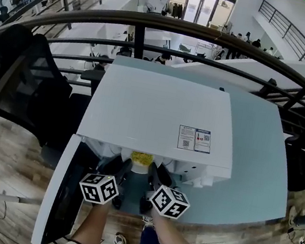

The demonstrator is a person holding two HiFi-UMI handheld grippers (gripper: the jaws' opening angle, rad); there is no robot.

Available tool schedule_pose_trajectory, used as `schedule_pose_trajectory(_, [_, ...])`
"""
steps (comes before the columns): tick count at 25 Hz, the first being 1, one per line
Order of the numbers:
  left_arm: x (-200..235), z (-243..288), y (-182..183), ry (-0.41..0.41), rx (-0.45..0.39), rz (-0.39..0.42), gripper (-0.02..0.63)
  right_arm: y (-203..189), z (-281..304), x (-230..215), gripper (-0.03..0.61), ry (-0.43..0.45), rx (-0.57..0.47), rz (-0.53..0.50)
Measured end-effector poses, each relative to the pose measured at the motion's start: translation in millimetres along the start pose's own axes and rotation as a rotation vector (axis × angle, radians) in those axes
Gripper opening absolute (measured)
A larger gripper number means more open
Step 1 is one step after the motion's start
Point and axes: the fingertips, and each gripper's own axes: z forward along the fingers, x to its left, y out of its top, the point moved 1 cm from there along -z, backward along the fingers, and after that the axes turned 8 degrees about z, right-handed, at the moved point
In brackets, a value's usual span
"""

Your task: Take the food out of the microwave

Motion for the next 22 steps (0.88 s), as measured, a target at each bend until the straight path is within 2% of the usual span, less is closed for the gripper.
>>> schedule_pose_trajectory(9, [-3.7, -4.9, -2.8, -0.017, -0.001, -0.082, 0.140, -2.0, -4.3, 1.0, 0.107, 0.002, 0.011, 0.039])
schedule_pose_trajectory(13, [-7.5, -17.8, -0.3, -0.024, -0.015, -0.079, 0.109, -3.0, -15.2, 6.4, 0.089, 0.006, 0.003, 0.050])
schedule_pose_trajectory(22, [-26.6, -56.9, 4.0, -0.047, -0.048, -0.070, 0.100, -8.2, -53.8, 27.2, 0.081, 0.024, -0.033, 0.071])
